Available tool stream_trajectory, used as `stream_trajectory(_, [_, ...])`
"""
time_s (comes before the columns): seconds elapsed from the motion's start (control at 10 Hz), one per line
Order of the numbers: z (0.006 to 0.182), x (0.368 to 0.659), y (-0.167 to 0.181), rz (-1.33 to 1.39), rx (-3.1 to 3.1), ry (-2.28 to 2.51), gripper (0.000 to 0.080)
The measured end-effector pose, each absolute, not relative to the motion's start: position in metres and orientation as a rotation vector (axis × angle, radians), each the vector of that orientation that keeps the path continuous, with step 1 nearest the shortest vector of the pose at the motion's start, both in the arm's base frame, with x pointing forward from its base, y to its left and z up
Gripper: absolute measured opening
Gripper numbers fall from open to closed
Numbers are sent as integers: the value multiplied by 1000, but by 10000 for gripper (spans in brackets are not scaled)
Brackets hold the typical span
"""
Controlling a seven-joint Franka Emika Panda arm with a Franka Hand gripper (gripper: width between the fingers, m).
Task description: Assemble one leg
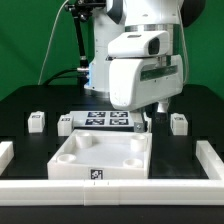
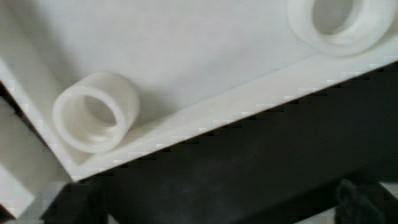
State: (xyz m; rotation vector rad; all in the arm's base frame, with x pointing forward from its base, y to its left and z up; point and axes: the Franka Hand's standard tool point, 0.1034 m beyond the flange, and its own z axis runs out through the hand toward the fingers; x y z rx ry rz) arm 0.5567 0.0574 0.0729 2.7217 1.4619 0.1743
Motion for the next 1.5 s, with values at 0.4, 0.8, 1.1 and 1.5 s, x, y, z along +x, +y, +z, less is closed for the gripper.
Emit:
stream_trajectory(0.4, [68, 546, 50, 180, 2597, 1655, 649])
stream_trajectory(0.8, [63, 522, 30, 19, 2315, 2079, 649])
stream_trajectory(1.1, [63, 523, 31, 23, 2327, 2064, 649])
stream_trajectory(1.5, [48, 507, 28, 13, 2339, 2069, 649])
